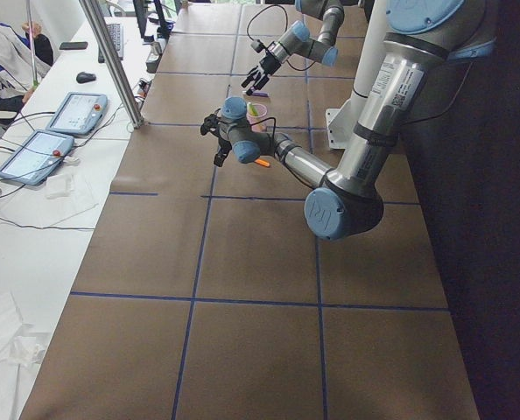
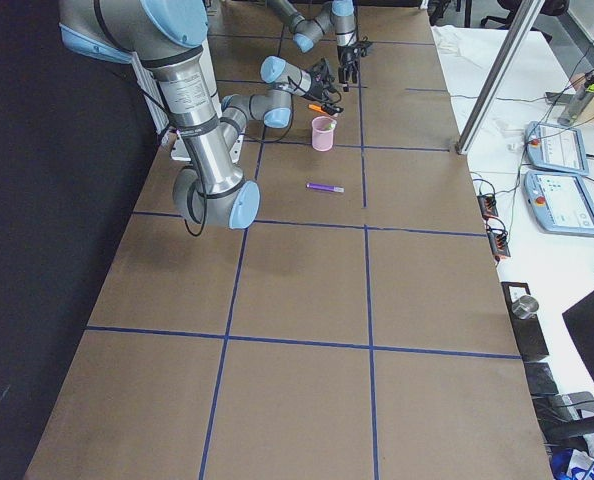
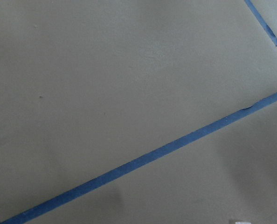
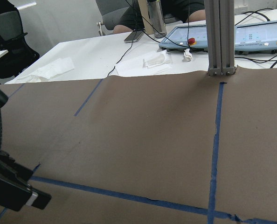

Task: Collect pens into pen holder
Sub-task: 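Lower left gripper onto orange marker while right gripper moves toward purple marker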

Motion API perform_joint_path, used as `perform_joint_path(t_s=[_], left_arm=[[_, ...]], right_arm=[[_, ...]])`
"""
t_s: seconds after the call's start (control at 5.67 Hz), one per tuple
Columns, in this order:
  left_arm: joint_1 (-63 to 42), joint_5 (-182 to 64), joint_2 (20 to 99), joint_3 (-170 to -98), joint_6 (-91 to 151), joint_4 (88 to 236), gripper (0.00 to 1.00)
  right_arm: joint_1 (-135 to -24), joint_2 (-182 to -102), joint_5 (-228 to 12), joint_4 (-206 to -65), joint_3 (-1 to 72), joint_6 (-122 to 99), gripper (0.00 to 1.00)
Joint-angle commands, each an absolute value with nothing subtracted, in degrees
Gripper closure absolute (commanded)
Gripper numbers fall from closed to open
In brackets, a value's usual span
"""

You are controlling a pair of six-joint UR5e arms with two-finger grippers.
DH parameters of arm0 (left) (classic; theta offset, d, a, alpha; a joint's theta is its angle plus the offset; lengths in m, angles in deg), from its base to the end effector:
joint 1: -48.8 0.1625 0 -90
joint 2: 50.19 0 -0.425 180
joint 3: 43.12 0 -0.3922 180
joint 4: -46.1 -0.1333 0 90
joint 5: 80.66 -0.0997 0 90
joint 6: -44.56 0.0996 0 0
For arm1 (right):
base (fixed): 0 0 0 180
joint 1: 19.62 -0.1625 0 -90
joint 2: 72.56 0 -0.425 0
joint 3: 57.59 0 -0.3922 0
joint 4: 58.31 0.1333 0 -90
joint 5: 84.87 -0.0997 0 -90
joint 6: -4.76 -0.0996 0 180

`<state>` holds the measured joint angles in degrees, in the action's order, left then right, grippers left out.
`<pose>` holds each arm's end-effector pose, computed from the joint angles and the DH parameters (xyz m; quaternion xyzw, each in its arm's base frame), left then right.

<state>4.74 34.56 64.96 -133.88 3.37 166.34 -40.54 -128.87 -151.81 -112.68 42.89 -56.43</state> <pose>0.4138 -0.5269 0.3432 0.2000 0.4561 0.1383 0.8561 -0.5222 -0.3841 0.1609 0.4034 -0.5058 0.0762 0.7587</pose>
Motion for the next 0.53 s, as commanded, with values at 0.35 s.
perform_joint_path(t_s=[0.35], left_arm=[[12.57,32.46,67.77,-134.18,3.7,161.06,0.0]], right_arm=[[-56.83,-130.04,-187.68,-149.18,53.41,-56.94,0.0]])
